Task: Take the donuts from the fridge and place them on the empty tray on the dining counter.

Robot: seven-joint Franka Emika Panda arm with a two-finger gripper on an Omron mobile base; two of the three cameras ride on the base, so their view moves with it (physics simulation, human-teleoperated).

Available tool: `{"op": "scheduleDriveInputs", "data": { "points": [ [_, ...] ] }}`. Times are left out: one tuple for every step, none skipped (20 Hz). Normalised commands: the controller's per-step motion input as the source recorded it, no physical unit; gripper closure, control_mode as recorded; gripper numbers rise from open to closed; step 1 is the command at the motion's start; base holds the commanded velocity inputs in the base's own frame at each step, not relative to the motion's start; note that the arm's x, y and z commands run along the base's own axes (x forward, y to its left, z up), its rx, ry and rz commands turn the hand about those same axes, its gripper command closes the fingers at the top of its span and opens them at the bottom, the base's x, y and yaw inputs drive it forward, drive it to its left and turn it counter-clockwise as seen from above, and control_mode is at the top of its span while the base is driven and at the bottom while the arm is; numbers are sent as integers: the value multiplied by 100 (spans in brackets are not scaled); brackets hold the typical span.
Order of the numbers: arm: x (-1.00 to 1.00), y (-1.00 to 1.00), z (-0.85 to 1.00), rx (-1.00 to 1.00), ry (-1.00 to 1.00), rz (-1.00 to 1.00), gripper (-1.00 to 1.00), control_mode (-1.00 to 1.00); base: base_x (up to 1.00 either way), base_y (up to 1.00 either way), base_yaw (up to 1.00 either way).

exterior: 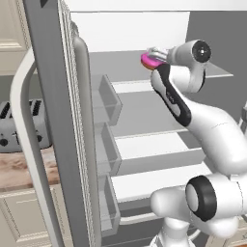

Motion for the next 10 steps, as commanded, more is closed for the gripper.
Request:
{"op": "scheduleDriveInputs", "data": {
  "points": [
    [-100,0,53,2,33,0,100,-100,0,0,0],
    [-100,0,0,0,2,0,100,-100,0,0,0],
    [-100,0,-20,0,-7,0,100,-100,0,0,0],
    [-100,0,-65,0,-23,0,100,-100,0,0,0],
    [-100,0,-89,0,-38,0,100,-100,0,0,0],
    [-100,0,-100,0,-51,0,100,-100,0,0,0],
    [-100,0,-100,0,-58,0,100,-100,0,0,0],
    [-100,0,-84,7,-60,0,100,-100,0,0,0],
    [-100,0,0,23,-39,0,100,-100,0,0,0],
    [-100,-13,56,32,-10,0,100,-100,0,0,0]
  ]
}}
